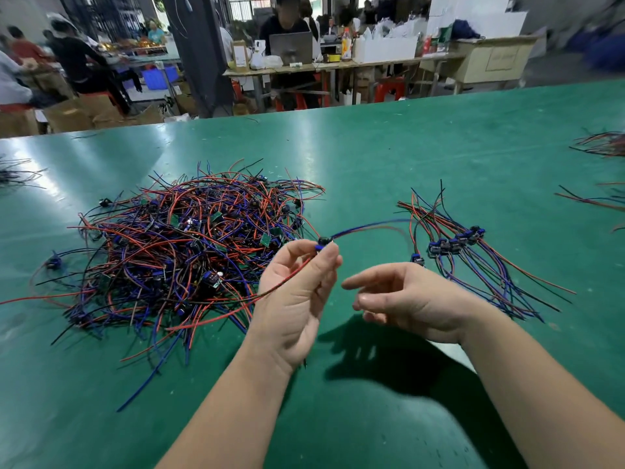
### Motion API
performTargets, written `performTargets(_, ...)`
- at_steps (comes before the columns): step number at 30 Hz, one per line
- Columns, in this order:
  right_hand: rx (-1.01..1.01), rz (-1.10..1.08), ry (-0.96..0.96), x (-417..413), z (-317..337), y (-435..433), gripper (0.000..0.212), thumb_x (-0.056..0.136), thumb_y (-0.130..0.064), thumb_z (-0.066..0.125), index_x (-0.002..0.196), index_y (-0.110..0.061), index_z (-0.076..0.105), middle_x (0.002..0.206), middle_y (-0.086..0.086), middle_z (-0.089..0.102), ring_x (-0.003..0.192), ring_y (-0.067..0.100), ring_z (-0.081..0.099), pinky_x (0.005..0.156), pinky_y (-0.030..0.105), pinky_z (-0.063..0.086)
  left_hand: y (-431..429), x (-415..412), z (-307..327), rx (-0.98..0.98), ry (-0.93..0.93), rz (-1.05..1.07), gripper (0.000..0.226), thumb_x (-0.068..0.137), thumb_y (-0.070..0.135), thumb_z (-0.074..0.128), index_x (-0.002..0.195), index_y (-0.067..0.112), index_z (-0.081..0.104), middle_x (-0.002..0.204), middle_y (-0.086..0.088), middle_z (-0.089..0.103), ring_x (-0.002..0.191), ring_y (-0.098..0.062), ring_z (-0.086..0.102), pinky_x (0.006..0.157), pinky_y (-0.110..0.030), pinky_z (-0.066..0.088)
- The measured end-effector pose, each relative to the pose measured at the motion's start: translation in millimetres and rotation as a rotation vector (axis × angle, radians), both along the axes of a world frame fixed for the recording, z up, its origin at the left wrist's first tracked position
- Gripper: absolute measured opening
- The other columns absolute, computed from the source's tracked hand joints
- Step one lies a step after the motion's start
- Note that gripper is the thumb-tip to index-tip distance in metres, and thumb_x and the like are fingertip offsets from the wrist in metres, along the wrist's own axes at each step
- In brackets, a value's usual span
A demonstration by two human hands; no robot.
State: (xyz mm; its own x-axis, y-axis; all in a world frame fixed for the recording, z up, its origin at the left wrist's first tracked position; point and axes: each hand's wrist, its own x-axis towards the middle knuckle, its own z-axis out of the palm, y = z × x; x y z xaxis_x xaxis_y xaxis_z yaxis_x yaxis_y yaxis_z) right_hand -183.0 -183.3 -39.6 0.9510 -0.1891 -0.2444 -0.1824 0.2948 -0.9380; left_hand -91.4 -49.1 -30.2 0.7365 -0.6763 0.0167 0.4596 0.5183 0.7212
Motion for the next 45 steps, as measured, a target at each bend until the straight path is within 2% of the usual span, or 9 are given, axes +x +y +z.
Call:
performTargets(3,0.142,-0.121,-0.117,7.0,0.0,5.3,0.018,0.059,-0.017,0.072,0.076,-0.015,0.078,0.065,0.002,0.067,0.054,0.007,0.059,0.055,0.014,0.049,-4.0,-2.7,-8.9,0.272,-0.441,0.199,0.027,0.061,0.009,0.08,0.076,0.014,0.057,0.062,0.007,0.063,0.058,-0.004,0.055,0.059,-0.013,0.046)
performTargets(8,0.277,-0.347,-0.165,9.9,2.7,-0.5,0.014,0.067,-0.017,0.064,0.066,-0.009,0.076,0.06,0.001,0.058,0.048,0.003,0.053,0.047,0.012,0.047,-6.4,-10.7,-16.7,0.3,-0.616,0.042,0.029,0.07,-0.011,0.075,0.079,0.014,0.064,0.07,0.004,0.071,0.065,-0.004,0.065,0.065,-0.015,0.05)
performTargets(12,0.248,-0.325,-0.151,6.0,6.9,-6.3,0.016,0.069,-0.018,0.062,0.061,-0.01,0.074,0.057,0.001,0.06,0.04,0.003,0.052,0.042,0.011,0.045,-5.8,-10.1,-14.7,0.333,-0.463,-0.064,0.035,0.082,-0.019,0.054,0.078,0.014,0.064,0.072,-0.002,0.072,0.073,-0.019,0.071,0.063,-0.022,0.055)
performTargets(16,0.15,-0.222,-0.106,4.0,1.8,-7.8,0.011,0.068,-0.017,0.066,0.065,-0.009,0.072,0.062,0.004,0.063,0.051,0.007,0.056,0.048,0.014,0.047,-5.4,-9.3,-10.5,0.35,-0.256,-0.159,0.023,0.076,0.013,0.072,0.093,0.006,0.057,0.068,-0.006,0.071,0.059,-0.02,0.07,0.05,-0.024,0.054)
performTargets(19,-0.025,-0.248,-0.03,5.4,-1.8,-6.5,0.011,0.063,-0.02,0.071,0.06,-0.009,0.068,0.058,0.005,0.059,0.049,0.01,0.051,0.048,0.016,0.042,-5.4,-11.4,-14.3,0.465,-0.255,-0.203,0.023,0.075,0.005,0.075,0.092,0.0,0.062,0.068,-0.007,0.071,0.056,-0.015,0.068,0.053,-0.023,0.055)
performTargets(31,0.087,-0.988,-0.237,-3.2,7.8,-39.6,0.015,0.083,-0.008,0.068,0.07,-0.011,0.06,0.048,-0.003,0.059,0.043,0.007,0.051,0.045,0.016,0.042,3.3,-21.2,-18.0,0.648,-0.427,-0.717,0.013,0.085,0.002,0.067,0.095,0.008,0.063,0.063,-0.001,0.066,0.056,-0.013,0.066,0.055,-0.021,0.054)
performTargets(36,0.206,-1.196,-0.322,-11.2,16.3,-52.8,0.019,0.098,-0.006,0.046,0.085,-0.017,0.056,0.067,0.005,0.057,0.05,0.01,0.053,0.048,0.017,0.042,0.4,-20.8,-20.2,0.633,-0.381,-0.601,0.019,0.086,0.005,0.067,0.101,0.008,0.055,0.068,-0.003,0.066,0.06,-0.016,0.068,0.055,-0.024,0.056)
performTargets(39,0.113,-1.062,-0.293,-11.2,17.4,-45.1,0.02,0.091,0.003,0.048,0.083,-0.015,0.053,0.066,0.005,0.054,0.05,0.013,0.05,0.048,0.019,0.042,-6.2,-14.1,-20.1,0.586,-0.27,-0.378,0.023,0.086,0.006,0.067,0.106,0.004,0.055,0.073,-0.005,0.068,0.061,-0.014,0.069,0.054,-0.022,0.056)
performTargets(45,-0.622,-0.154,-0.185,-2.6,2.8,-4.3,0.023,0.067,-0.01,0.082,0.085,-0.017,0.069,0.083,0.0,0.067,0.069,0.011,0.055,0.067,0.024,0.047,-7.2,-1.8,-21.7,0.503,-0.187,-0.108,0.018,0.085,0.007,0.068,0.101,0.006,0.06,0.076,-0.006,0.068,0.058,-0.011,0.066,0.054,-0.022,0.056)
